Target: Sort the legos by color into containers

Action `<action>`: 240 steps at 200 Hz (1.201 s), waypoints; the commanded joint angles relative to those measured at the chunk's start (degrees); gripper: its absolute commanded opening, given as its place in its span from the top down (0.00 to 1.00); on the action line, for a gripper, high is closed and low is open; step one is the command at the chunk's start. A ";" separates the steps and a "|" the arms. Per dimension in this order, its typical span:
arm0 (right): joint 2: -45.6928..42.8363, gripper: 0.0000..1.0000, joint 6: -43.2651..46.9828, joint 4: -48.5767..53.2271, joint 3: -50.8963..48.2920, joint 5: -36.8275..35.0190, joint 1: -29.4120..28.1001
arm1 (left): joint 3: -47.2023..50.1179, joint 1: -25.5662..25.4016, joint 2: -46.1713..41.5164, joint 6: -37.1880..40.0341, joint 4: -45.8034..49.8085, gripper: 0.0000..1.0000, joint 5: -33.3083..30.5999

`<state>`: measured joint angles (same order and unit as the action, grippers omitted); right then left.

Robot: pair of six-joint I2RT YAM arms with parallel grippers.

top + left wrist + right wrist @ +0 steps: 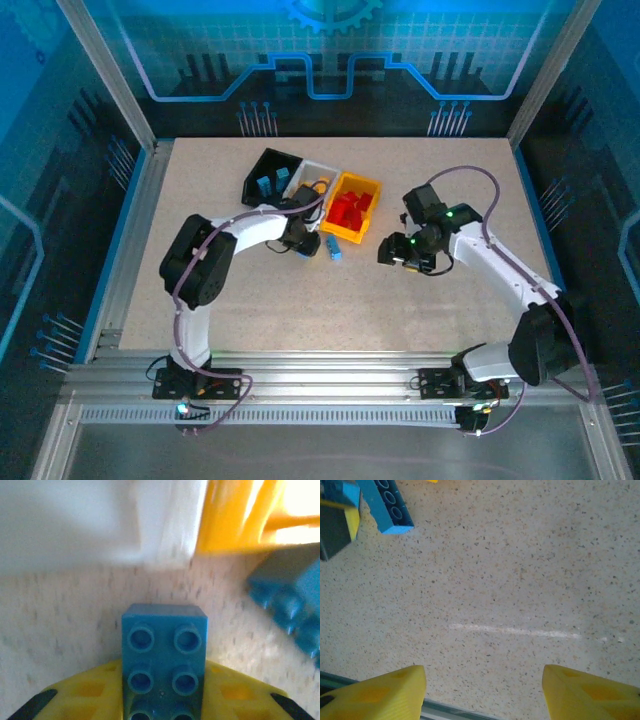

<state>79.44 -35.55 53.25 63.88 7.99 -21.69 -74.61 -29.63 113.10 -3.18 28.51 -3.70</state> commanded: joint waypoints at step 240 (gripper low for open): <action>-21.85 0.35 -11.49 -3.53 -23.08 3.44 -3.37 | -46.08 25.35 15.35 -30.75 14.88 0.43 22.38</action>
<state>60.62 -44.31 47.22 42.59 11.55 -24.12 -117.25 -4.93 128.95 -34.39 39.94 18.68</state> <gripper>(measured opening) 0.648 0.519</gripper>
